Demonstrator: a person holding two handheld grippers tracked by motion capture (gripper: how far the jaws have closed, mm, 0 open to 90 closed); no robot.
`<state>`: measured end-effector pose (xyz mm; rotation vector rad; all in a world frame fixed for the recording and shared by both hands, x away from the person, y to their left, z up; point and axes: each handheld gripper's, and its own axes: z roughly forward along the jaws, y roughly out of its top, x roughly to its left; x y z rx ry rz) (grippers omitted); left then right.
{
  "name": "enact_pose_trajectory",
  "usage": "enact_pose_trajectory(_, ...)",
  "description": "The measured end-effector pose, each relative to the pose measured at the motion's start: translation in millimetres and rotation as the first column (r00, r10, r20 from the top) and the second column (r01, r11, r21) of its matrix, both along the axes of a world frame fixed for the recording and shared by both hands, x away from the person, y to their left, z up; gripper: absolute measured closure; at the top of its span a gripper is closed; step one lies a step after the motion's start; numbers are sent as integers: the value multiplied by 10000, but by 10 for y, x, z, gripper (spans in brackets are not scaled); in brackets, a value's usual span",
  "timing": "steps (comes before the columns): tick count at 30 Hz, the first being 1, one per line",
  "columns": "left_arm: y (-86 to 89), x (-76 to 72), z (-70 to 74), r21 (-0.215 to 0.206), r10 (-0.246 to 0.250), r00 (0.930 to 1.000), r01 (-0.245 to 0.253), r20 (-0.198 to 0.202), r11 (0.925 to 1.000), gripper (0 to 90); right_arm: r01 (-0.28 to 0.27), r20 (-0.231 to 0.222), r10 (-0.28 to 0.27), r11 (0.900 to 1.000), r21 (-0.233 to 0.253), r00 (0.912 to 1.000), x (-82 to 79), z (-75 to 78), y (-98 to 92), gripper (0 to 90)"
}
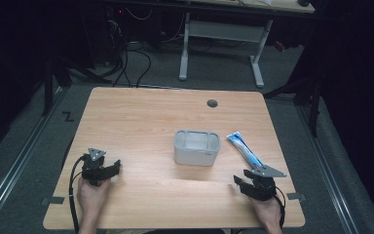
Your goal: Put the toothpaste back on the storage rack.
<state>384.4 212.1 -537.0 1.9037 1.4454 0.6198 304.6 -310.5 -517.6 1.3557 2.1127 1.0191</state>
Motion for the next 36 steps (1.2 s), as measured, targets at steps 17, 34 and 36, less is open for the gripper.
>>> enact_pose_trajectory(17,-1,0,0,12,3,10000,-3,2,10000,281,440,272,-464,9957,815,9986,-88,100,-203,430)
enact_pose_trajectory(34,-4,0,-1,29,7,10000,-7,2,10000,281,853,563,-904,9925,871,9943,-83,234,-387,385)
enact_pose_trajectory(36,-4,0,0,31,7,10000,-7,0,10000,281,931,635,-985,9921,840,9931,-61,266,-411,385)
